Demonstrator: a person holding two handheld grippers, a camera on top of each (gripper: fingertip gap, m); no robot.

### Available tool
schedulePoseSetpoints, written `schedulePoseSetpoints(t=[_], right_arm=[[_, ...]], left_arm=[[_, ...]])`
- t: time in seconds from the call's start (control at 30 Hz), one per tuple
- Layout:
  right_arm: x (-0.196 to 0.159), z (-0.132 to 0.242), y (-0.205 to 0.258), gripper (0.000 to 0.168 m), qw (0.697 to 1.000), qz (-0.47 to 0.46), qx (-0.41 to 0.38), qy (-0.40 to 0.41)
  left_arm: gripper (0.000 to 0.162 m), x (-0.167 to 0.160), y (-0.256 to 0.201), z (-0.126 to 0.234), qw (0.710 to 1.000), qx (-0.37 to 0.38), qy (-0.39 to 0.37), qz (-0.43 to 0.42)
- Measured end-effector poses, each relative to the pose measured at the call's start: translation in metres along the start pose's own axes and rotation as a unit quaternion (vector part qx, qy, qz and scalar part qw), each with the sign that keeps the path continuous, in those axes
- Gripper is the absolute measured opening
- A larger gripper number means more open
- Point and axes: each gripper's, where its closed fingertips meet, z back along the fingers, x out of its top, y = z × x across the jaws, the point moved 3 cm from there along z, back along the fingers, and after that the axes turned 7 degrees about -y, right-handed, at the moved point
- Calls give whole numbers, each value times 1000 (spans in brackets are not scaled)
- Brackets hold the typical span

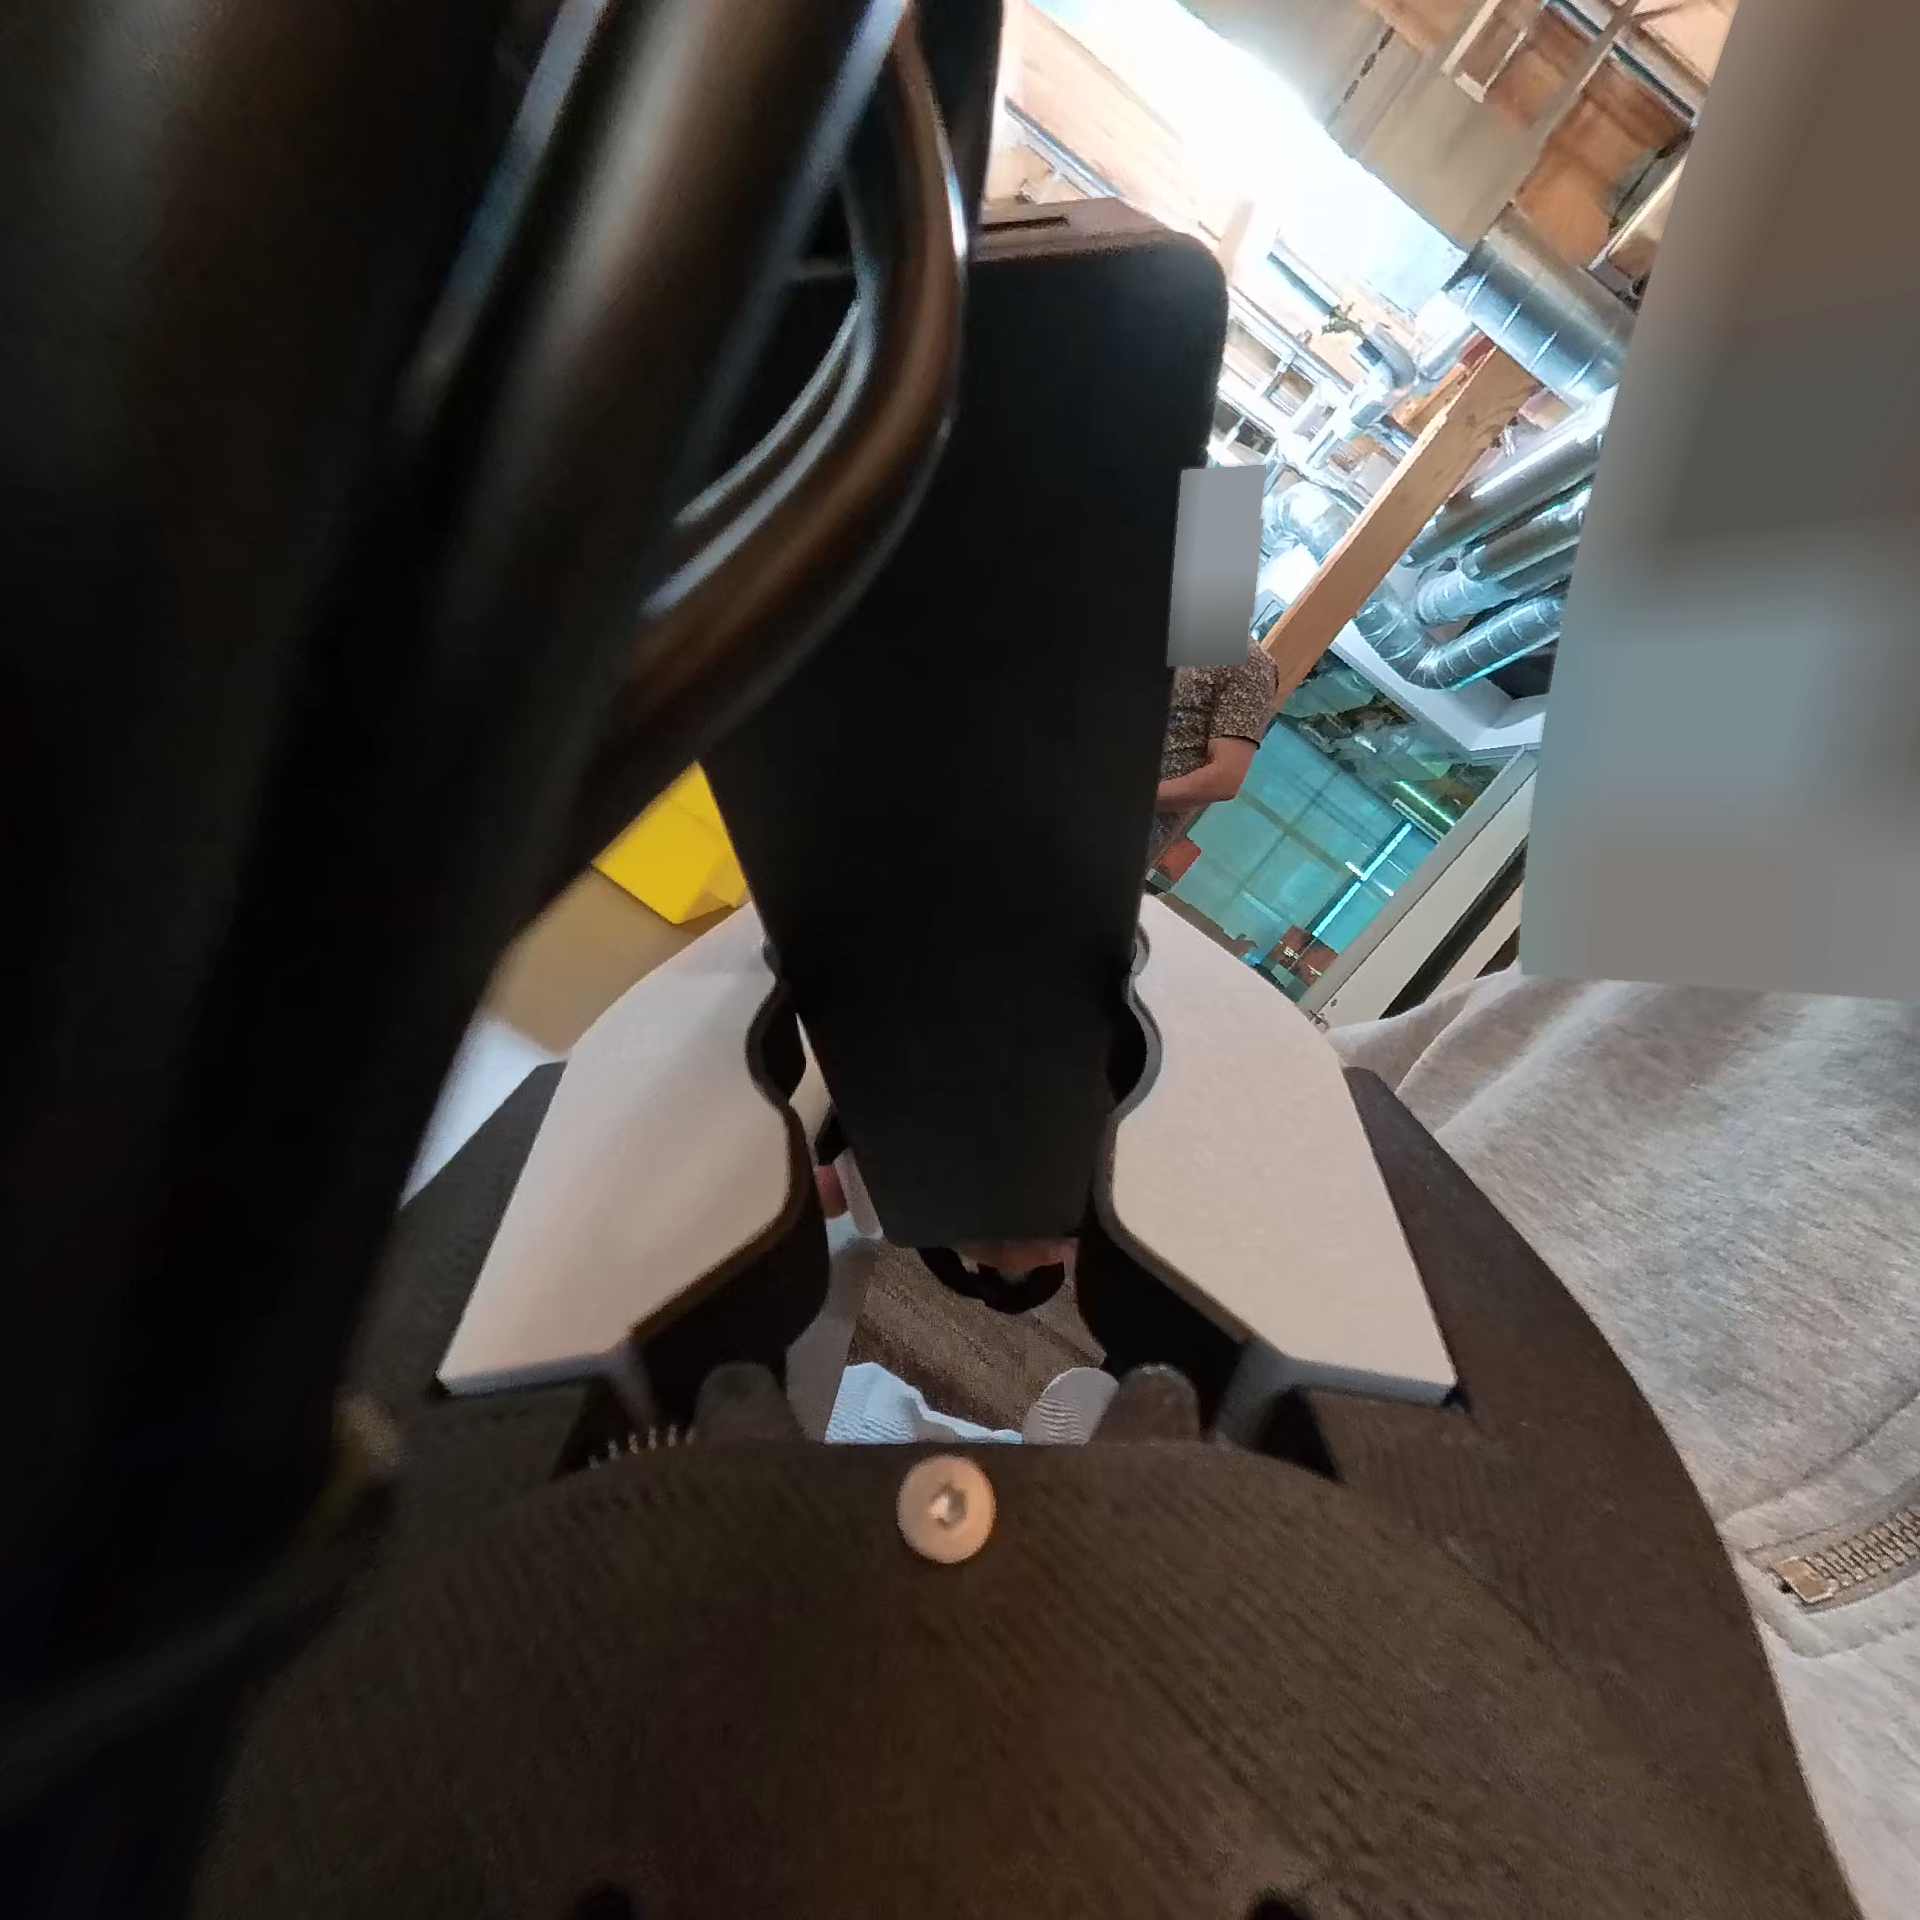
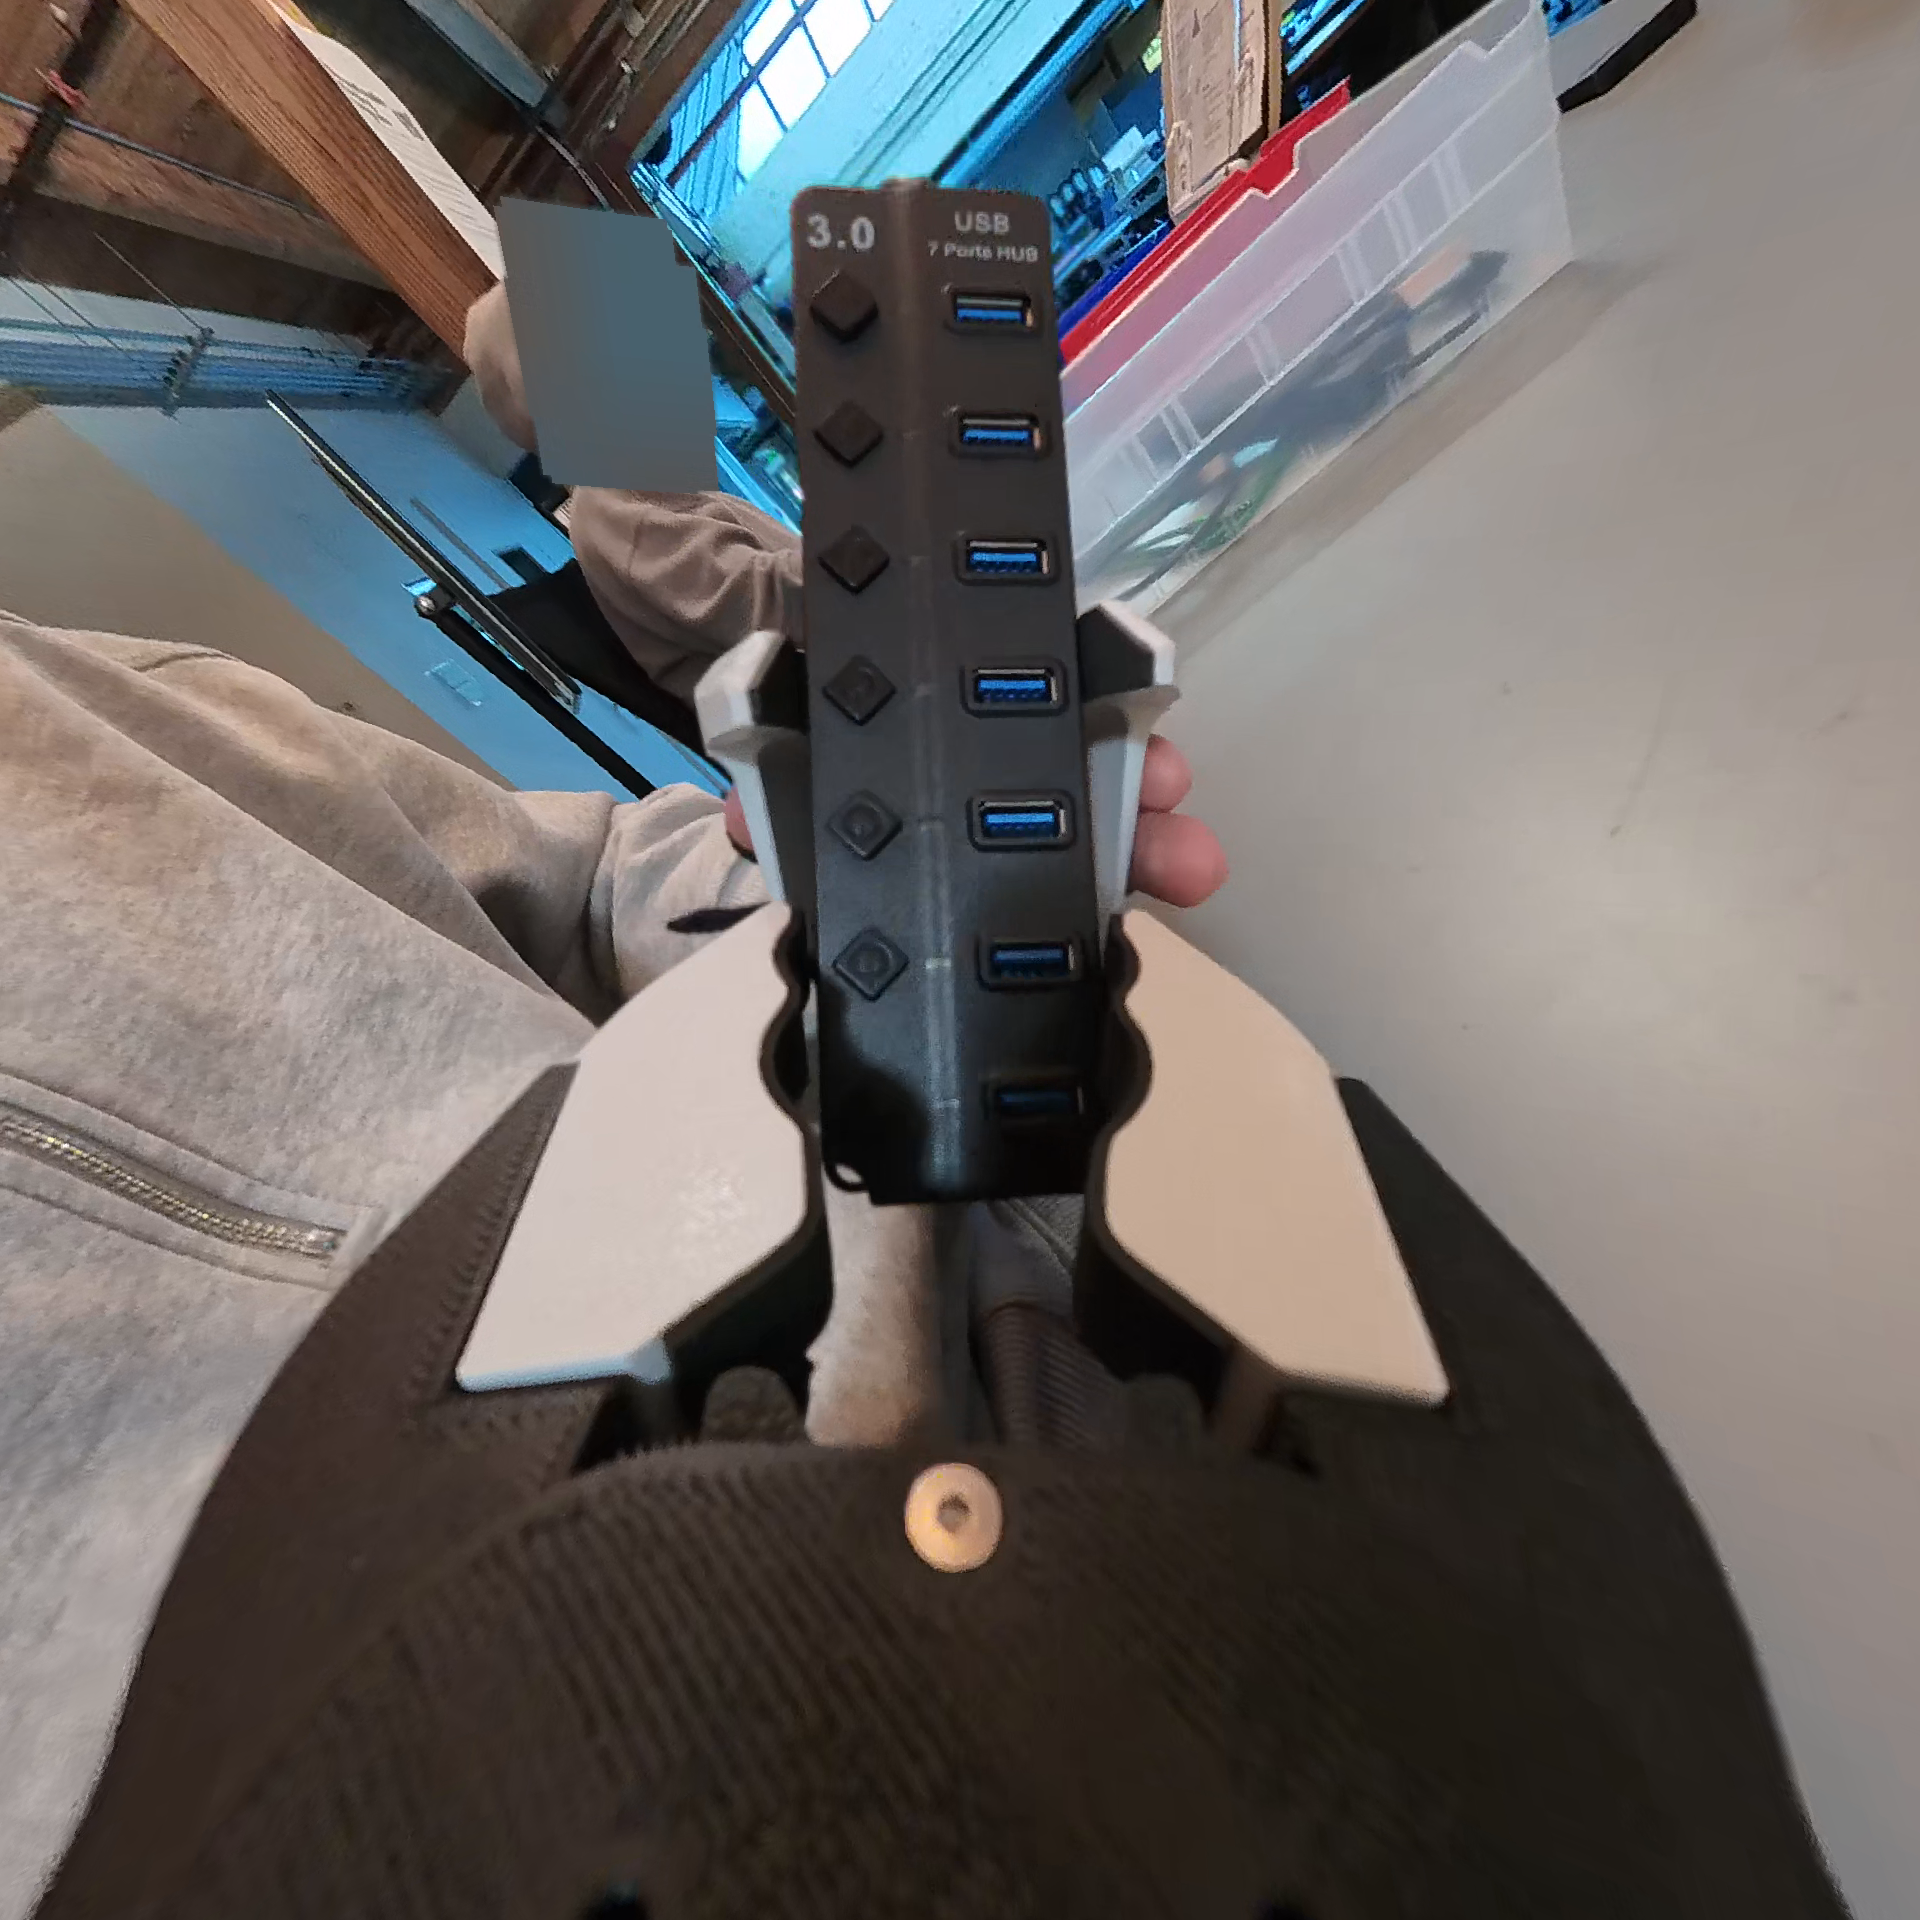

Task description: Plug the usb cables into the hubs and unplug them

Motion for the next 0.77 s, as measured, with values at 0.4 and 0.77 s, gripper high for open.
schedulePoseSetpoints(t=[0.4,0.77], right_arm=[[-4,0,0,53,1000,-2,-1,21],[-9,-2,1,53,999,16,-7,34]], left_arm=[[59,-1,0,0,1000,-5,3,21],[61,2,-2,0,999,-11,-16,45]])
